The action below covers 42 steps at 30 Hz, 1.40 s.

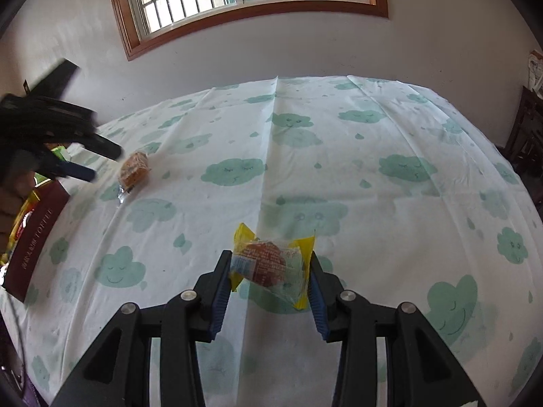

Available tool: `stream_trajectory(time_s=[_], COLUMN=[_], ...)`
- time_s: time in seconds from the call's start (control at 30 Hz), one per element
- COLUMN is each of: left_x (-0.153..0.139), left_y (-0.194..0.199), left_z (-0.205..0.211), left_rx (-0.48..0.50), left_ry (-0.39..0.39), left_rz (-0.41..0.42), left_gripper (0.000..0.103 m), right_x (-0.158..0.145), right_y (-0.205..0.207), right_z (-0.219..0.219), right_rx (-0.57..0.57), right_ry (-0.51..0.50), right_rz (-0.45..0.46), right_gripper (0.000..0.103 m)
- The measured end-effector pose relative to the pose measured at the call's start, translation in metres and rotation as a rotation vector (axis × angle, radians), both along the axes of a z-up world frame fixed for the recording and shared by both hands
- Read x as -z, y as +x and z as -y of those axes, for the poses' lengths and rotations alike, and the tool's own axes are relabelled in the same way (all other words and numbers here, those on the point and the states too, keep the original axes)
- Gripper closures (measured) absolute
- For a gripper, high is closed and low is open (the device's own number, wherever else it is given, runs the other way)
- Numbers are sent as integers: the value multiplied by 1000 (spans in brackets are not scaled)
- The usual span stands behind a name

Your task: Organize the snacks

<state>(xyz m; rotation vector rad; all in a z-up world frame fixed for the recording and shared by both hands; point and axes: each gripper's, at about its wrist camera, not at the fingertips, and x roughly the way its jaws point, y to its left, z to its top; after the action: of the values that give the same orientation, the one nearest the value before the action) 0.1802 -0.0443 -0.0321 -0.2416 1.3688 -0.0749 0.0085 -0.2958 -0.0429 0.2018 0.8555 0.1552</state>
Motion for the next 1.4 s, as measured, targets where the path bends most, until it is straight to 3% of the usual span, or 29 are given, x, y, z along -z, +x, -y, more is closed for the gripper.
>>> stream_trajectory(time_s=[0.17, 0.2, 0.23, 0.3, 0.5, 0.73, 1.0, 1.4], left_x=[8, 10, 9, 9, 0, -30, -57, -91], left_y=[10, 12, 11, 9, -26, -129, -228, -288], left_z=[13, 15, 19, 27, 19, -6, -24, -46], left_rx=[-8, -13, -9, 13, 29, 96, 147, 159], left_ry=[54, 55, 75, 118, 115, 60, 149, 189], left_rz=[11, 2, 18, 27, 55, 162, 313, 443], left_gripper=[38, 42, 55, 65, 66, 66, 66, 66], right_x=[0, -1, -1, 0, 1, 5, 6, 7], right_y=[-1, -1, -2, -2, -1, 5, 7, 9], right_z=[6, 5, 4, 5, 6, 2, -9, -20], right_rx=[-3, -7, -10, -11, -4, 0, -1, 1], right_ry=[50, 46, 45, 54, 54, 18, -72, -166], right_rz=[11, 10, 12, 13, 3, -31, -42, -51], right_gripper=[61, 61, 60, 60, 59, 60, 59, 60])
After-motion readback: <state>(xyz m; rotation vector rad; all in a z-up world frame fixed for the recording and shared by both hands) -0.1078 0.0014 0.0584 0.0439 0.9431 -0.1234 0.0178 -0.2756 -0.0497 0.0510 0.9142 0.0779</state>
